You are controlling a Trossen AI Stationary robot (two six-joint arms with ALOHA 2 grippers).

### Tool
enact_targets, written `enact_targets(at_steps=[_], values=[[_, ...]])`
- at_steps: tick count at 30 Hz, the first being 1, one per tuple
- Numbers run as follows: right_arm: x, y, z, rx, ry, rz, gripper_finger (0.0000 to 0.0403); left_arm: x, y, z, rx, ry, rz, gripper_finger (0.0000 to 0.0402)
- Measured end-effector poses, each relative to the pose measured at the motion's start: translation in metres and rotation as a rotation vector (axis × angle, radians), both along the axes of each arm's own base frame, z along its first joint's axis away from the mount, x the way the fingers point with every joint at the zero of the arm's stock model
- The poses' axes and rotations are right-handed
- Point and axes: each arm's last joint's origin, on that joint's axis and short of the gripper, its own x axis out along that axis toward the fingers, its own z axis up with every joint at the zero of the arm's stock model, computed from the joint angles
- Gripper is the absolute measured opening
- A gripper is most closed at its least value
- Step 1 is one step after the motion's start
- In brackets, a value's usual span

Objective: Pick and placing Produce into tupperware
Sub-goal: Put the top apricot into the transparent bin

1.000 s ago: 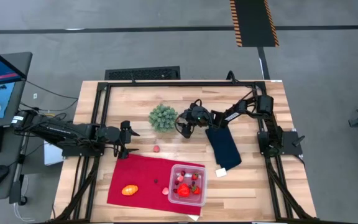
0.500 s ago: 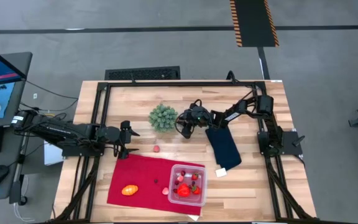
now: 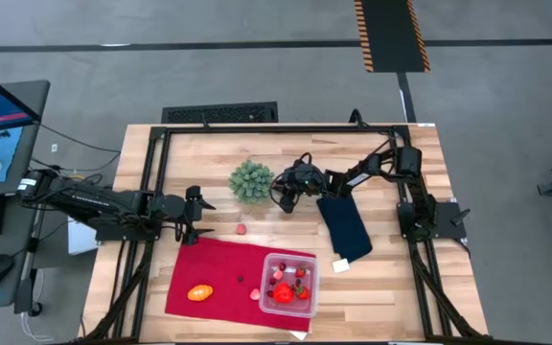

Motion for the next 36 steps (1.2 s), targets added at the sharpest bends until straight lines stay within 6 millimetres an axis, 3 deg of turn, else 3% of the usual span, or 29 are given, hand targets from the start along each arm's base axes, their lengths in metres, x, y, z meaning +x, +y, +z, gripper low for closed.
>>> enact_targets(at_steps=[15,22,28,36], values=[[0.001,0.012,-0.001,0.032,-0.007,-0.021,0.0104,0.000,0.000,0.000,0.000,0.000,0.000,0.0326],[-0.006,0.021,0.012,0.010,0.012,-0.038,0.0099,0.000,0.000,0.000,0.000,0.000,0.000,0.0326],[-0.021,0.041,0.028,0.002,0.018,-0.040,0.0098,0.000,0.000,0.000,0.000,0.000,0.000,0.0326],[-0.045,0.086,0.051,-0.015,0.038,-0.024,0.0098,0.000,0.000,0.000,0.000,0.000,0.000,0.0326]])
